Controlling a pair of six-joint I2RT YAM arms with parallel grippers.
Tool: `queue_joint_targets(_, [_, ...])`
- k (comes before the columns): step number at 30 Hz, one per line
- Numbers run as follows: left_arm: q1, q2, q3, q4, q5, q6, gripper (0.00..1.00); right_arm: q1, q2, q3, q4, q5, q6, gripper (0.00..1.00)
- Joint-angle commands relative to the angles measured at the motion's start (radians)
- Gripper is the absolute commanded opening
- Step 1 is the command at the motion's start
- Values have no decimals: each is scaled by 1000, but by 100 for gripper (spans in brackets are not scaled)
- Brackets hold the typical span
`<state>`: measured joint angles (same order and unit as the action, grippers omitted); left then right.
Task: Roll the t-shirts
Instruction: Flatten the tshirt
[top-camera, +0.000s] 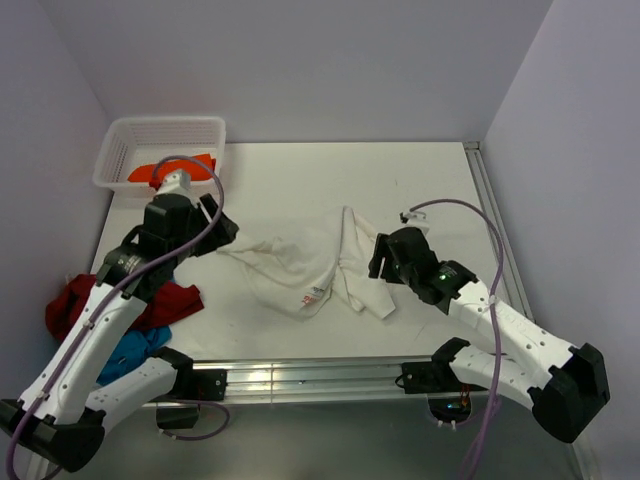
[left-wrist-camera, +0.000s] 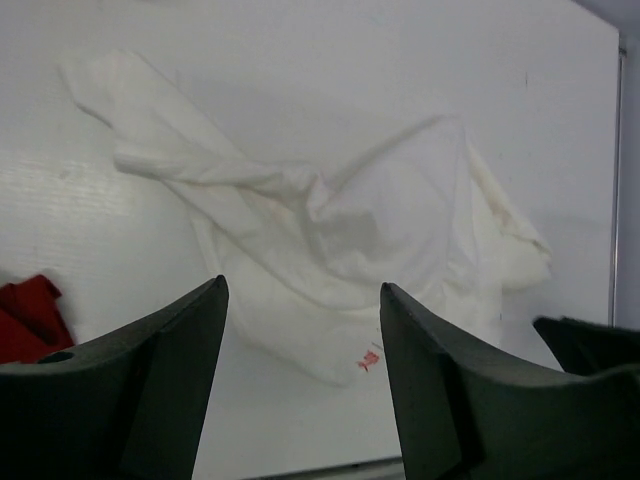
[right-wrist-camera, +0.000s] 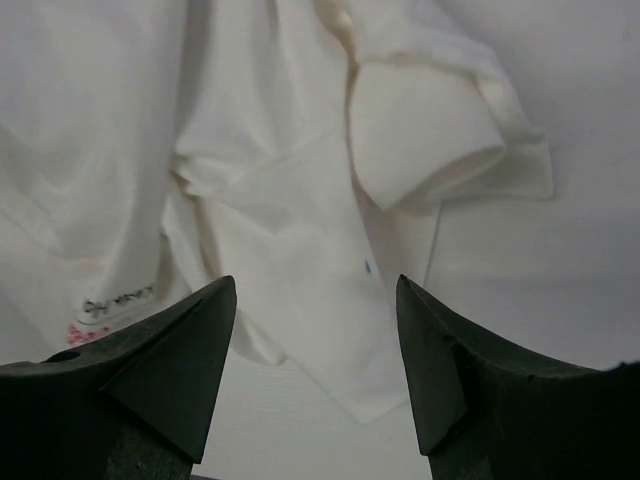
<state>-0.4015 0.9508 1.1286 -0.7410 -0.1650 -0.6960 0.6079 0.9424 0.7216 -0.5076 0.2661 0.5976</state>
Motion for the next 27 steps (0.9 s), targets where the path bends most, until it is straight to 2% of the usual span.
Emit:
queue_joint_targets(1, [-95, -33, -101, 63, 62, -55, 68, -11, 7, -69, 107, -28, 40, 72])
queue_joint_targets(7, [-213, 12, -231, 126, 53, -91, 68, -17, 78, -149, 142, -2, 109, 74])
queue_joint_targets(12, [-257, 11, -306, 187, 71, -123, 68, -17, 56, -220, 158, -24, 160, 74])
queue_joint_targets(20, [-310, 28, -314, 190, 41, -138, 68, -20, -145, -375, 179, -50, 267, 71])
queue_joint_targets(27, [-336, 51, -305, 192, 30, -146, 67, -30, -304, -471, 218, -114, 317, 65])
